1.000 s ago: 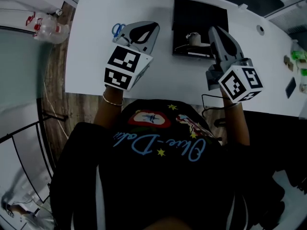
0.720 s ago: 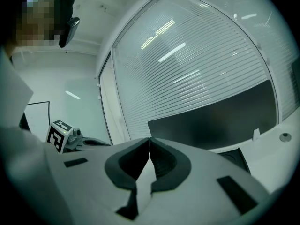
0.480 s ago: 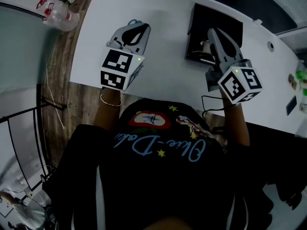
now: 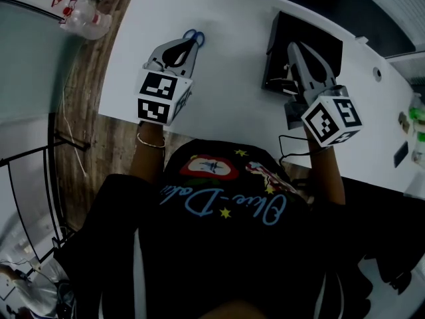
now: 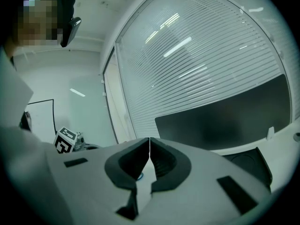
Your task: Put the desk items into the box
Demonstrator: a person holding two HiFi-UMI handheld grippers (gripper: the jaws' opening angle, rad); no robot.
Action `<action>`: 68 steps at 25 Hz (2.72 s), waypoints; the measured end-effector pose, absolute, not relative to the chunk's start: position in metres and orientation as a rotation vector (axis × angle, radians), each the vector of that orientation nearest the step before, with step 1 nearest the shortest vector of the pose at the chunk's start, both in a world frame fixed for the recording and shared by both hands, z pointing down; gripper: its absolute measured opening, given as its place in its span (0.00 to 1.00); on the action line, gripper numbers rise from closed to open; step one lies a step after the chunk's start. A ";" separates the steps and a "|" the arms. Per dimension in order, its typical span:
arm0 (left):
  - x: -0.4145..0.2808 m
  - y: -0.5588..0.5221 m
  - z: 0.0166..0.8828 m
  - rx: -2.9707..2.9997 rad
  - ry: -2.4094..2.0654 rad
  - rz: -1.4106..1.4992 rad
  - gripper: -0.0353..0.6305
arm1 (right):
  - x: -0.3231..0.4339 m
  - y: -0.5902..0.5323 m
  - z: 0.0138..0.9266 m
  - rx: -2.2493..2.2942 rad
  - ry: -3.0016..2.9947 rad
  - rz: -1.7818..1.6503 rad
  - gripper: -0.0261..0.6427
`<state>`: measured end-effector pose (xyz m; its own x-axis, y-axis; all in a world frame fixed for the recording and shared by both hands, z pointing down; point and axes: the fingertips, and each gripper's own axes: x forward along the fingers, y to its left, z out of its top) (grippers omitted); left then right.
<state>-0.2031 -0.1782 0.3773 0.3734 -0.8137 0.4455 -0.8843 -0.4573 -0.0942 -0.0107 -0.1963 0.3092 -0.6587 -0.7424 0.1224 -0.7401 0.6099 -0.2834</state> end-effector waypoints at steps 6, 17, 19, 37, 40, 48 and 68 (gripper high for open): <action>-0.217 -0.187 0.397 2.425 -1.521 0.709 0.07 | -0.022 -0.208 0.312 -1.299 2.830 -0.488 0.06; -0.230 -0.216 0.440 2.347 -1.469 0.754 0.07 | -0.030 -0.231 0.329 -1.330 2.835 -0.541 0.06; -0.231 -0.220 0.450 2.332 -1.445 0.767 0.09 | -0.032 -0.233 0.330 -1.340 2.831 -0.563 0.06; -0.239 -0.257 0.519 2.194 -1.325 0.891 0.16 | -0.043 -0.257 0.342 -1.366 2.821 -0.632 0.06; -0.242 -0.260 0.528 2.169 -1.320 0.886 0.17 | -0.043 -0.258 0.345 -1.373 2.823 -0.642 0.06; -0.242 -0.265 0.542 2.129 -1.300 0.895 0.19 | -0.045 -0.261 0.350 -1.365 2.807 -0.695 0.06; -0.244 -0.269 0.561 2.057 -1.308 0.816 0.20 | -0.048 -0.261 0.351 -1.341 2.810 -0.709 0.06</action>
<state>-0.2443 -0.2690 0.5607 0.3380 -0.5781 0.7427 -0.9211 -0.3651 0.1350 -0.0481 -0.2605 0.3507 -0.6463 -0.7271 0.2317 -0.7500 0.5492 -0.3686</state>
